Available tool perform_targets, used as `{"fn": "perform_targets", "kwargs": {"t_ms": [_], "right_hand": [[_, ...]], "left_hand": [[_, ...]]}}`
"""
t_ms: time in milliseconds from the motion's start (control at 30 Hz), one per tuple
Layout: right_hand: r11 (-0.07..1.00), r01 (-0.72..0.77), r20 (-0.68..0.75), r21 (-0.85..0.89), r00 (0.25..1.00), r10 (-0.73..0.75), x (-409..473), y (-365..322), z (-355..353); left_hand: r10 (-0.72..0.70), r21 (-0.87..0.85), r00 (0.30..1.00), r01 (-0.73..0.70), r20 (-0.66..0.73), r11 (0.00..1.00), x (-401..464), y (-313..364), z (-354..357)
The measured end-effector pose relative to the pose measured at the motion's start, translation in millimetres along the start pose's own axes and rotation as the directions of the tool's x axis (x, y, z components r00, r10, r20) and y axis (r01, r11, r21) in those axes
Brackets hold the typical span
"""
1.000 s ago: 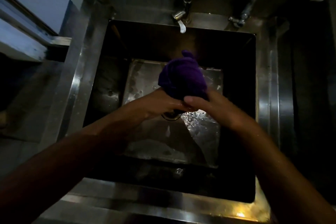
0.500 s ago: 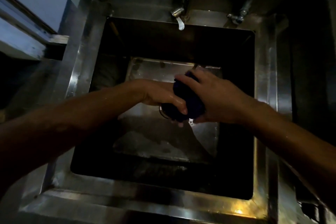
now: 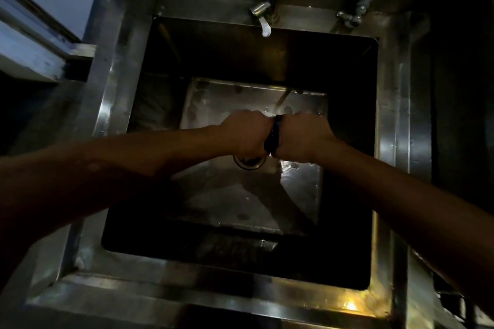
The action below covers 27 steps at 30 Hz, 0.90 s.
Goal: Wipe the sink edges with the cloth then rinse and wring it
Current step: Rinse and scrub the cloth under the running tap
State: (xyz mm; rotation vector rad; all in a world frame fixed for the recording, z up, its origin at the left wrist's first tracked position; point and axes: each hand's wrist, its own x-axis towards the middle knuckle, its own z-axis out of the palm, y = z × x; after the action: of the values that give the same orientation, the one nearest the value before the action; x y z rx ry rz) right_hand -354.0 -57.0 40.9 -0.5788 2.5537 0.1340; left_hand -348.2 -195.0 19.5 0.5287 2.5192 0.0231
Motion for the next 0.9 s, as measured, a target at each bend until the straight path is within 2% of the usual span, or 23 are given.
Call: {"fn": "perform_targets", "kwargs": {"t_ms": [67, 133, 200, 267, 333, 400, 500, 567, 633, 667, 700, 733, 767, 833, 900], "right_hand": [[0.99, -0.003, 0.139, 0.14, 0.99, -0.017, 13, 2, 4], [0.952, 0.008, 0.278, 0.307, 0.956, -0.098, 22, 7, 5], [0.858, -0.104, 0.424, 0.503, 0.895, -0.141, 27, 13, 3], [0.81, -0.2, 0.53, 0.552, 0.834, -0.155, 28, 18, 2], [0.805, -0.229, 0.577, 0.548, 0.8, -0.165, 30, 21, 4], [0.798, -0.25, 0.591, 0.548, 0.791, -0.158, 30, 22, 7], [0.779, -0.275, 0.558, 0.564, 0.822, -0.114, 33, 26, 12], [0.765, -0.242, 0.497, 0.596, 0.86, -0.114, 37, 25, 15], [0.704, -0.216, 0.382, 0.676, 0.92, -0.085, 36, 26, 15], [0.697, -0.151, 0.278, 0.701, 0.958, -0.071, 30, 26, 13], [0.732, -0.032, 0.115, 0.68, 0.991, -0.064, 22, 27, 10], [0.811, 0.101, -0.071, 0.576, 0.995, -0.074, 10, 27, 6], [0.875, 0.219, -0.247, 0.432, 0.962, -0.119, -3, 25, 3], [0.903, 0.376, -0.47, 0.209, 0.848, -0.244, -27, 19, 5], [0.875, 0.471, -0.595, 0.113, 0.737, -0.32, -35, 15, 19]], "left_hand": [[0.028, 0.094, 0.997, -0.02, -0.078, 0.995, 8, -4, 5], [0.094, 0.142, 0.98, -0.069, -0.178, 0.987, 11, -7, 14], [0.156, 0.137, 0.941, -0.12, -0.299, 0.983, 13, -9, 24], [0.215, 0.124, 0.889, -0.18, -0.405, 0.976, 13, -8, 34], [0.225, 0.1, 0.85, -0.202, -0.476, 0.974, 9, -6, 43], [0.152, -0.029, 0.873, -0.186, -0.464, 0.982, 4, -3, 46], [-0.084, -0.312, 0.968, 0.006, -0.237, 0.95, 1, 3, 41], [-0.193, -0.432, 0.975, 0.127, -0.112, 0.893, 1, 2, 37], [-0.224, -0.528, 0.974, 0.167, -0.045, 0.833, -1, -4, 35], [-0.234, -0.595, 0.972, 0.177, -0.018, 0.784, -1, -9, 36], [-0.25, -0.666, 0.968, 0.193, 0.01, 0.72, -1, -15, 34], [-0.272, -0.738, 0.961, 0.217, 0.047, 0.639, -2, -20, 31], [-0.289, -0.805, 0.952, 0.246, 0.097, 0.54, -3, -25, 24], [-0.227, -0.895, 0.953, 0.274, 0.202, 0.351, -7, -32, 7], [0.023, -0.927, 0.96, 0.264, 0.28, 0.267, -15, -28, -13]]}}
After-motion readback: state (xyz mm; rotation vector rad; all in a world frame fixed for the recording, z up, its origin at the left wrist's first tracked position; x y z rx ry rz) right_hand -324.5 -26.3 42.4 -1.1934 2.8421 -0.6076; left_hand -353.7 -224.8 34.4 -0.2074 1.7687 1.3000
